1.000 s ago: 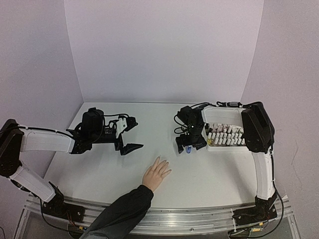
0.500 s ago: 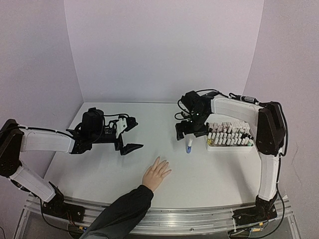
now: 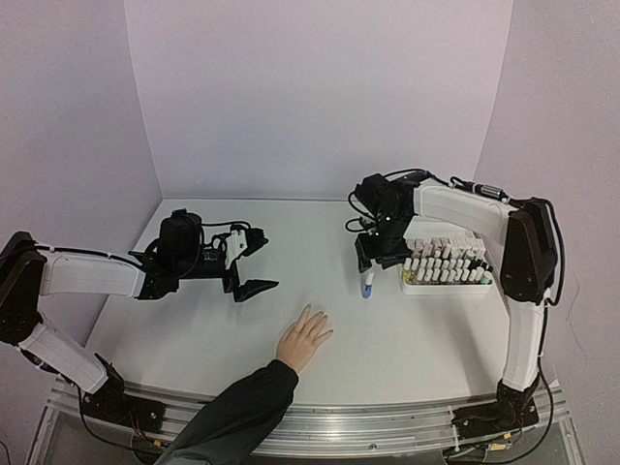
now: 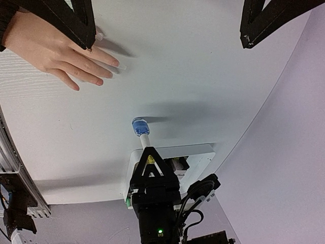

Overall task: Paint the nails
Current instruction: Set down the nail polish bottle at the center of the board, then remove the excess polish from the bottle rim.

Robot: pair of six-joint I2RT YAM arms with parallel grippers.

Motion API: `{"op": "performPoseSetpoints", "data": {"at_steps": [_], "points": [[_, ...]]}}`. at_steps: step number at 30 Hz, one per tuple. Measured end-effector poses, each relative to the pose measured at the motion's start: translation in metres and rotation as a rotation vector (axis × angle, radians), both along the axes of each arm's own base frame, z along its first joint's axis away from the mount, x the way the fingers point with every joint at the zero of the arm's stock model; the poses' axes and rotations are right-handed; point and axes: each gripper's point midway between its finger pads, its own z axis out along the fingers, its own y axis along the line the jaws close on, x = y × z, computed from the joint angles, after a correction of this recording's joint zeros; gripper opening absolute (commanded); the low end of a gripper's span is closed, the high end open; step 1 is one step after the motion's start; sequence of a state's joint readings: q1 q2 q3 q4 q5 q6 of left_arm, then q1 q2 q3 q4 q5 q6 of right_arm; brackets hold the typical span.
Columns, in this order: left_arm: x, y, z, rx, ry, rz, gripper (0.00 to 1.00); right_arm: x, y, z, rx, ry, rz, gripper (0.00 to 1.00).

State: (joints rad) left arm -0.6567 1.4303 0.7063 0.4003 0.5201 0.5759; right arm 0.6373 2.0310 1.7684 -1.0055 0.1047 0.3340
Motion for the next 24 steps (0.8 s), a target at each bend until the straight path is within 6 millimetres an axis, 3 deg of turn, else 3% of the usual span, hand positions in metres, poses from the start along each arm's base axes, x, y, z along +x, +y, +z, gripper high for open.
{"op": "performPoseSetpoints", "data": {"at_steps": [7,16,24], "points": [[0.000,0.000,0.000,0.000,0.000,0.000,0.99,0.000,0.002,-0.002,0.005,0.019,-0.009,0.45],[0.000,0.000,0.000,0.000,0.000,0.000,0.99,-0.001,0.001,-0.028,-0.029,0.073,-0.013,0.28],[0.000,0.000,0.000,0.000,0.000,0.000,0.99,0.002,0.001,-0.023,-0.031,0.060,-0.015,0.11]]}}
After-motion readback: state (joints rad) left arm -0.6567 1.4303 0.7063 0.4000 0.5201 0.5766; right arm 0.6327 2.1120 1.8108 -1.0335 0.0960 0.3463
